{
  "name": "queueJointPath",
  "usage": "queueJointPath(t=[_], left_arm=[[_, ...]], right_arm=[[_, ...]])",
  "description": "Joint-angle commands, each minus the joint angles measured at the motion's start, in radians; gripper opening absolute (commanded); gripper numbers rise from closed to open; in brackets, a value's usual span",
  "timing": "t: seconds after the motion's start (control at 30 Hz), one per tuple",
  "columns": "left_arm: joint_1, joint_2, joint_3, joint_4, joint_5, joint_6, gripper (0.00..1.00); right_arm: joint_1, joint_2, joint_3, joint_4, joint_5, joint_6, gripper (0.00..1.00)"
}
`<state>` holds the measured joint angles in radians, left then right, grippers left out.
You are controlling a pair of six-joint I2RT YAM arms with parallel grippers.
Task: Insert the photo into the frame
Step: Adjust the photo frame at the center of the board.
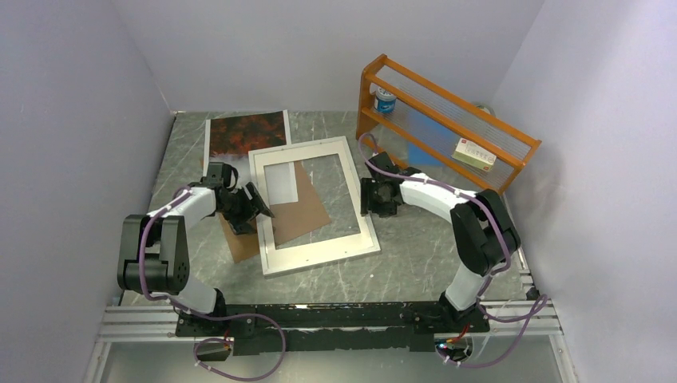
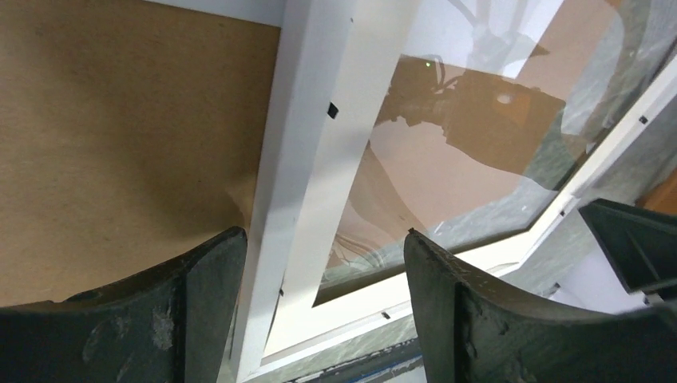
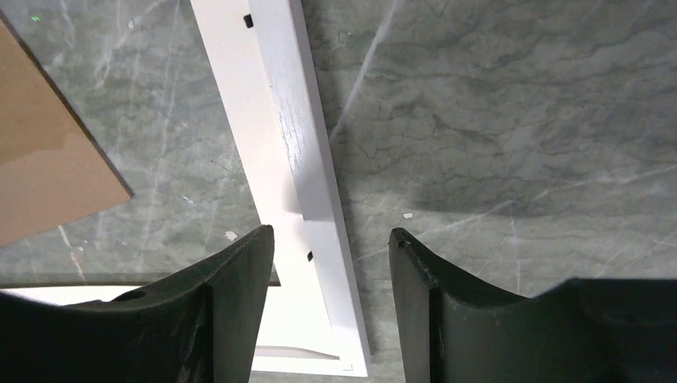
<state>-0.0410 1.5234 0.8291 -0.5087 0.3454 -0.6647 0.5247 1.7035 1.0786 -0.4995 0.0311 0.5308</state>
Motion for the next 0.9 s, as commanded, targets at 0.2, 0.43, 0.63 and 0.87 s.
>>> queueJointPath(t=[0.2, 0.43, 0.63, 0.87], left_arm=[[-0.011, 0.003, -0.056, 0.078, 0.149, 0.017, 0.76], [-0.014, -0.008, -0.072, 0.078, 0.156, 0.017, 0.76], [-0.022, -0.011, -0.102, 0.111, 0.213, 0.012, 0.77], [-0.073, -0.001, -0.134, 0.161, 0.239, -0.029, 0.78]], right_arm=[[0.029, 0.068, 0.026, -0.041, -0.006, -0.075, 0.52], [0.028, 0.039, 0.027, -0.065, -0.002, -0.065, 0.49], [0.024, -0.025, 0.015, -0.079, -0.005, -0.038, 0.52], [0.01, -0.115, -0.022, -0.092, 0.068, 0.012, 0.63]])
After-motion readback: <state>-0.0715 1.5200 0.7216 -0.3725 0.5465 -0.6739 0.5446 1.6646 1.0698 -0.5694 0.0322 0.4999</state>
